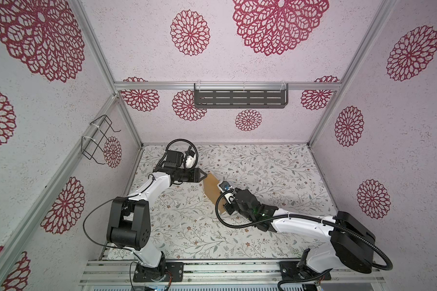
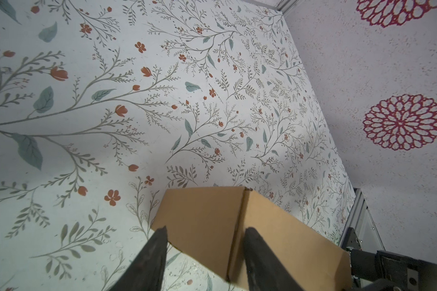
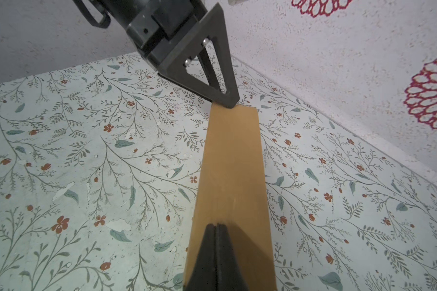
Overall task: Assemble paper box
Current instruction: Turn over the paper box at the center of the table.
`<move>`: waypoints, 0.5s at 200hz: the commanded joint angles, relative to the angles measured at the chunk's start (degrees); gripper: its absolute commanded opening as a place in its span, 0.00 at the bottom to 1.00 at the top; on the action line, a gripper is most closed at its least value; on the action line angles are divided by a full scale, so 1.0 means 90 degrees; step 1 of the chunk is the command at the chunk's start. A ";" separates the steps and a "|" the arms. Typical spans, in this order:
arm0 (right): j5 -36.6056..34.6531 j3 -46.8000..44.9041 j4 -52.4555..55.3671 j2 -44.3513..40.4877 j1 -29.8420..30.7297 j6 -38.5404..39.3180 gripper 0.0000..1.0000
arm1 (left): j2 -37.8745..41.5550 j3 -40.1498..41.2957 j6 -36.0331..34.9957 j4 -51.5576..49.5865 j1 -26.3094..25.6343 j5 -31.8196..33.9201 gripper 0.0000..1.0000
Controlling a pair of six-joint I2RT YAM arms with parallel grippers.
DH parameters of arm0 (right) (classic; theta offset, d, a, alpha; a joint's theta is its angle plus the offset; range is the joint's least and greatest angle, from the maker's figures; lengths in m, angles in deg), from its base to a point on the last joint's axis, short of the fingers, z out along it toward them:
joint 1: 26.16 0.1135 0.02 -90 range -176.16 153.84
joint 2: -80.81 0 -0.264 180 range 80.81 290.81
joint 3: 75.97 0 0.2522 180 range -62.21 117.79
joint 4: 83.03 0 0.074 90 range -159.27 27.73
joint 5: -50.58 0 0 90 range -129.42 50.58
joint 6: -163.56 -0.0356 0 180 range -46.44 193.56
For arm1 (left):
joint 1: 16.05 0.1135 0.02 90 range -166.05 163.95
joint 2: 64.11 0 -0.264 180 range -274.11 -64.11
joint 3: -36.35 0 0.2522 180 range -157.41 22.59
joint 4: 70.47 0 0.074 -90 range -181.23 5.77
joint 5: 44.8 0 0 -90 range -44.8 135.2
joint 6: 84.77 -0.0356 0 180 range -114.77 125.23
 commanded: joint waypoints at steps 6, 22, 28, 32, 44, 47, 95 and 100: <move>-0.0028 0.0056 0.1839 0.0561 0.0380 0.0218 0.04 | 0.0040 0.0558 -0.0261 -0.0664 0.0024 0.0819 0.55; -0.0069 0.0205 0.1857 0.0619 0.0487 0.0187 0.04 | 0.0332 0.0746 -0.0275 -0.0600 0.0135 0.0926 0.56; -0.0090 0.0257 0.1860 0.0634 0.0527 0.0188 0.04 | 0.0436 0.0790 -0.0284 -0.0604 0.0204 0.0969 0.57; -0.0098 0.0294 0.1849 0.0633 0.0557 0.0188 0.04 | 0.0512 0.0820 -0.0290 -0.0605 0.0248 0.0984 0.57; -0.0103 0.0370 0.1750 0.0690 0.0635 0.0188 0.04 | 0.0742 0.0963 -0.0298 -0.0519 0.0435 0.1080 0.57; -0.0101 0.0393 0.1710 0.0714 0.0648 0.0188 0.04 | 0.0804 0.1011 -0.0298 -0.0475 0.0475 0.1102 0.58; -0.0023 0.1048 0.1777 0.1526 0.0798 0.0315 0.04 | 0.1589 0.1884 -0.0367 0.0149 0.1088 0.1206 0.65; -0.0036 0.1075 0.1757 0.1614 0.0798 0.0321 0.04 | 0.1671 0.1977 -0.0364 0.0230 0.1142 0.1250 0.67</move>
